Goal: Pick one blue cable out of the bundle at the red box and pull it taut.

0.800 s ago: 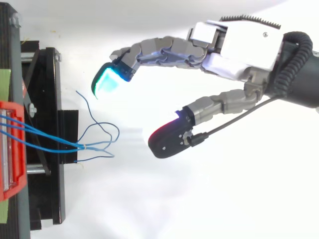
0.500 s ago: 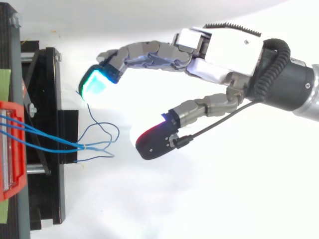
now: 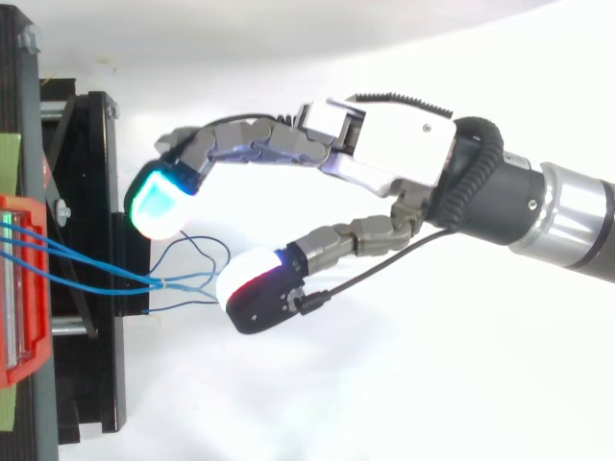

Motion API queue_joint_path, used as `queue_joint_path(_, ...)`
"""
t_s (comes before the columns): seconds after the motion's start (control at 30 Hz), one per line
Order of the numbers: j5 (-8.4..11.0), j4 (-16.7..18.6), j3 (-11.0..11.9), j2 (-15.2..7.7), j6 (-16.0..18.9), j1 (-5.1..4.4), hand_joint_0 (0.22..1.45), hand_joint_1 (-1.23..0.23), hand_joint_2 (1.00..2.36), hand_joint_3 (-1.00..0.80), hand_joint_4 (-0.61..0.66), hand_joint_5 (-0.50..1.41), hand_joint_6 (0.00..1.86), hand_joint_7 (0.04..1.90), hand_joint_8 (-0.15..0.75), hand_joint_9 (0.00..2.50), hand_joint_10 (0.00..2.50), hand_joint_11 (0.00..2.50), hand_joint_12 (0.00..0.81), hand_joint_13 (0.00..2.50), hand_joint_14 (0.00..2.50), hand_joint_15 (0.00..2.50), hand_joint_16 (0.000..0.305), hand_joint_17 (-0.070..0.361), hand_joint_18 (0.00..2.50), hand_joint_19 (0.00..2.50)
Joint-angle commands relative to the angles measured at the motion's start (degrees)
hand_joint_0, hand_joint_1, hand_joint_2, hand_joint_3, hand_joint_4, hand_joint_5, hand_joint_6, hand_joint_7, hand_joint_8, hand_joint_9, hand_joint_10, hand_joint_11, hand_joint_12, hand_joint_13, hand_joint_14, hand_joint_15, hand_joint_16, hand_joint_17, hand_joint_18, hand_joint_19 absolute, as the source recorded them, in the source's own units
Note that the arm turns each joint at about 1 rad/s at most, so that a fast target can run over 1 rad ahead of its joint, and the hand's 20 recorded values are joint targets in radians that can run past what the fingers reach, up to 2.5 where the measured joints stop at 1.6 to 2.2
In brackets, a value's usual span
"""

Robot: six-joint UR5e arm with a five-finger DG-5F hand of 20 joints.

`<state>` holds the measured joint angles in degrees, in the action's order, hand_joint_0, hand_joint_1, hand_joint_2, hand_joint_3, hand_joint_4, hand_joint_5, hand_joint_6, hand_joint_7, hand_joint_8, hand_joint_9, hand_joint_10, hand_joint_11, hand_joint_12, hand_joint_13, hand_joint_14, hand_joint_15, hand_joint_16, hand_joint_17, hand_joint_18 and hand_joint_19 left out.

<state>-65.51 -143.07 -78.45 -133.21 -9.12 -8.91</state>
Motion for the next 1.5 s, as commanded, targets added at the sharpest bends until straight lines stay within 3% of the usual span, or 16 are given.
queue_joint_path(0.0, -0.14, 0.16, 0.05, -0.21, -0.46, -0.58, 0.49, -0.72, 1.0, -0.5, 0.33, -0.17, 0.5, 0.82, 0.308, 0.35, 0.0, 0.0, 0.403, 0.18, 0.0, 0.06, 0.062, 0.139, 0.19, 0.0)
queue_joint_path(0.17, -0.58, 0.42, 0.58, -1.35, -1.34, -1.19, 0.5, -0.7, 1.0, -0.5, 0.34, -0.16, 0.5, 0.84, 0.31, 0.36, 0.0, 0.0, 0.401, 0.18, 0.0, 0.06, 0.061, 0.138, 0.19, 0.0)
queue_joint_path(0.27, -1.37, -0.11, 2.77, -2.85, 0.07, -1.28, 0.5, -0.7, 1.0, -0.5, 0.34, -0.15, 0.5, 0.86, 0.311, 0.37, 0.0, 0.0, 0.4, 0.19, 0.0, 0.06, 0.061, 0.138, 0.2, 0.0)
queue_joint_path(0.7, -2.25, -2.66, 5.5, -2.93, 0.68, -1.19, 0.55, -0.68, 1.0, -0.5, 0.34, -0.13, 0.5, 0.97, 0.305, 0.4, 0.0, 0.0, 0.388, 0.21, 0.0, 0.07, 0.058, 0.13, 0.22, 0.02)
queue_joint_path(0.97, -2.43, -3.01, 5.94, -2.93, 0.51, -1.02, 0.58, -0.69, 1.01, -0.43, 0.23, -0.11, 0.5, 1.23, 0.298, 0.39, 0.0, 0.02, 0.38, 0.21, 0.0, 0.08, 0.056, 0.127, 0.22, 0.01)
queue_joint_path(1.27, -4.8, -3.8, 7.26, -2.93, 0.51, -0.31, 0.59, -0.68, 1.01, -0.4, 0.21, -0.15, 0.65, 1.0, 0.295, 0.38, 0.0, 0.04, 0.378, 0.2, 0.0, 0.08, 0.056, 0.126, 0.22, 0.02)
queue_joint_path(1.47, -4.98, -4.24, 7.34, -2.93, 0.68, -0.14, 0.59, -0.66, 1.01, -0.39, 0.2, -0.16, 0.74, 0.88, 0.299, 0.39, 0.0, 0.05, 0.38, 0.21, 0.0, 0.08, 0.056, 0.126, 0.22, 0.03)
